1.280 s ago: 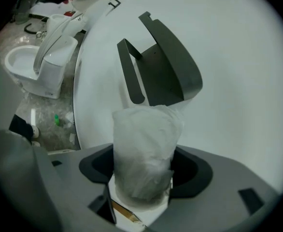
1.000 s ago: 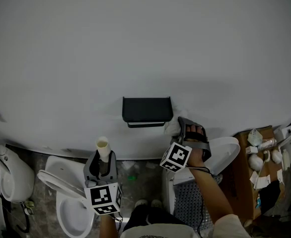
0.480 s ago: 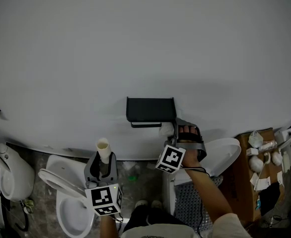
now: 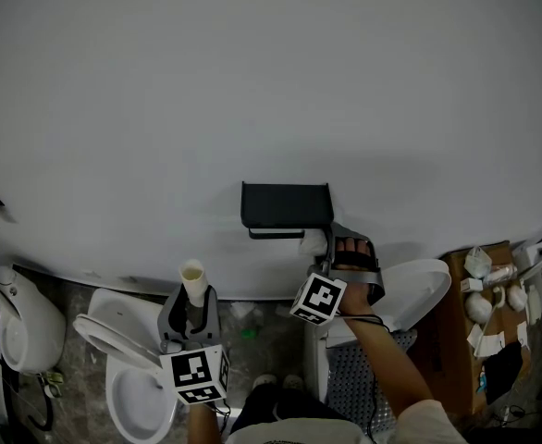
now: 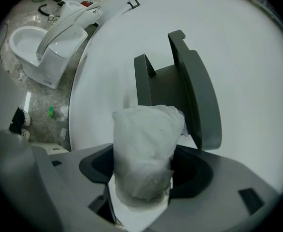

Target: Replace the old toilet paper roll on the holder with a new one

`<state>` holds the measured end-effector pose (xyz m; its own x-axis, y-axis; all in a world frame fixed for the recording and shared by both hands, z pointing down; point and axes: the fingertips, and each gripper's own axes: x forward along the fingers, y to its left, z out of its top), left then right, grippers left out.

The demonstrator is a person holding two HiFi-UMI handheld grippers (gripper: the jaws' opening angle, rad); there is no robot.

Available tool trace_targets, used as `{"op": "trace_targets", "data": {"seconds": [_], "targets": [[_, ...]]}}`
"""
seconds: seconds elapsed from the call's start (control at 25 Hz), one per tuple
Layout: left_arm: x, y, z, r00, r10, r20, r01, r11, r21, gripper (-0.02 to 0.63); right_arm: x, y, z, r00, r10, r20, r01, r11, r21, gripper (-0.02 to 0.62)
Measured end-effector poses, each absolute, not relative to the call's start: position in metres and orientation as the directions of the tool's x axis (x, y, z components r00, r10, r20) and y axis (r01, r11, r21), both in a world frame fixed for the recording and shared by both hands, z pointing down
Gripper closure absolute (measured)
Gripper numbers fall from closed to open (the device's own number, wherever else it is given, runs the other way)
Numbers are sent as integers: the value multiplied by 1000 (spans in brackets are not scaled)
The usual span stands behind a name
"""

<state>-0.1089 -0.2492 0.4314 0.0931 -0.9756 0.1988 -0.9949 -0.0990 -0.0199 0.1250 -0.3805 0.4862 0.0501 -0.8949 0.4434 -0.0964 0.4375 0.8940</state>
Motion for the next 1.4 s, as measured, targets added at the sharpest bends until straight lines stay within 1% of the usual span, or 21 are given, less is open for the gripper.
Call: {"op": "trace_targets", "data": {"seconds": [0.12,0.52,0.68,0.8,1.12,1.28,1.4], "targets": [[-110,-250,432,95,-976,197,-995,-101,-20,431,121,-379,484,58,-917,395,-81,391,917,285],[-111,-251,430,106,-975,193,-993,-114,-28,431,112,-374,479,79,-962,260,-91,253,963,288],[-113,-253,431,111,-975,194,-993,-118,-27,431,108,-375,476,72,-977,202,-70,197,978,288],[-112,-256,431,115,-974,194,-992,-123,-28,431,102,-378,474,44,-986,158,-30,156,987,288],[-112,-257,427,113,-975,189,-991,-124,-44,431,87,-381,476,-33,-991,128,39,126,991,288],[-118,-258,427,104,-977,188,-992,-116,-51,431,73,-383,476,-60,-989,132,61,128,990,287],[-121,-259,427,96,-977,188,-993,-108,-53,431,55,-381,475,-111,-985,129,79,121,989,287]]}}
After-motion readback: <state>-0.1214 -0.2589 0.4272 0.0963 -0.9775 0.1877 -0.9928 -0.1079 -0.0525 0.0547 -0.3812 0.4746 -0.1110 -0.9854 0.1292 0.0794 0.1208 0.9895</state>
